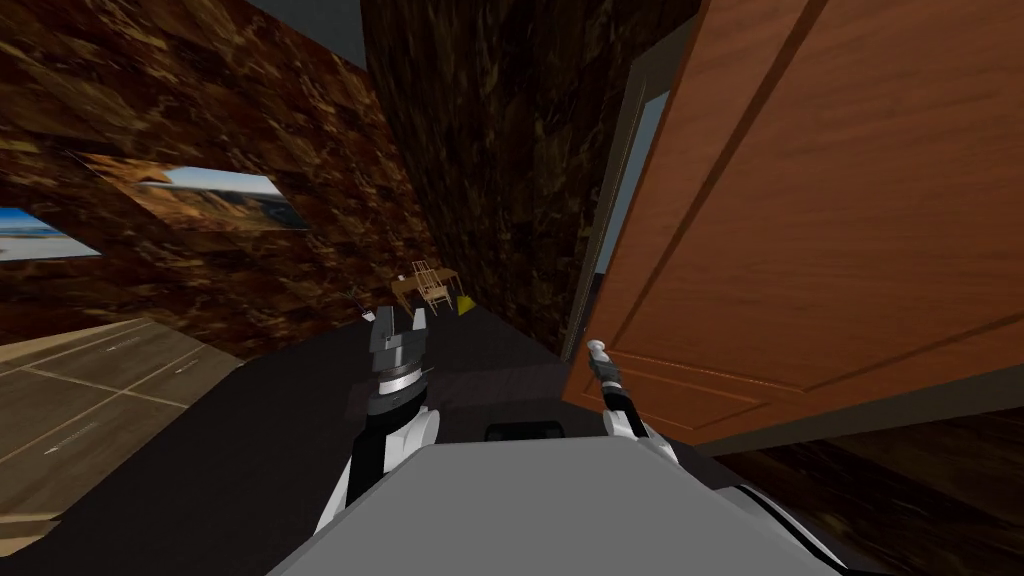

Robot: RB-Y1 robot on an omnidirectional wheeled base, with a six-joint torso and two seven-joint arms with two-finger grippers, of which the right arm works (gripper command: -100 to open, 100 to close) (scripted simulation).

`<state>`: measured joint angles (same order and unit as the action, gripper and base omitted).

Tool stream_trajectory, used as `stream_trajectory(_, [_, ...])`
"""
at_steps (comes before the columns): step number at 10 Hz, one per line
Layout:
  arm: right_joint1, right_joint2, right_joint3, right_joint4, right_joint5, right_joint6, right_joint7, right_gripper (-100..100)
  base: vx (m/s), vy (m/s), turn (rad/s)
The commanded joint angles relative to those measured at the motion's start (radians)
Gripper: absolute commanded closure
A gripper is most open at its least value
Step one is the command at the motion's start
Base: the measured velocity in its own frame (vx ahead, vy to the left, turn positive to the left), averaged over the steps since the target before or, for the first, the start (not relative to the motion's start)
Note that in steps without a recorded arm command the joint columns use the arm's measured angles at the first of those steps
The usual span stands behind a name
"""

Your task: Pull the door open

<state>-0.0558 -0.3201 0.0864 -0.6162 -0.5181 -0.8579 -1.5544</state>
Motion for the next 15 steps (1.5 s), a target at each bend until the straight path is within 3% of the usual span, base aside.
stream_trajectory(1, [0.008,-0.013,0.024,-0.011,0.013,-0.006,-0.03,100,-0.247,-0.036,0.116])
stream_trajectory(2, [0.012,-0.019,0.036,-0.015,0.019,-0.008,-0.044,100,-0.223,-0.049,0.11])
stream_trajectory(3, [0.011,-0.013,0.03,-0.002,0.015,-0.004,-0.034,100,-0.095,-0.013,0.031])
stream_trajectory(11, [0.057,-0.086,0.145,-0.04,0.074,-0.055,-0.154,100,-0.211,-0.034,0.08])
stream_trajectory(12, [0.061,-0.093,0.154,-0.043,0.078,-0.059,-0.163,100,-0.214,-0.013,0.049])
stream_trajectory(13, [0.059,-0.086,0.149,-0.039,0.076,-0.05,-0.154,100,-0.098,-0.007,0.014])
stream_trajectory(15, [0.076,-0.106,0.178,-0.044,0.092,-0.075,-0.183,100,-0.155,-0.038,0.082])
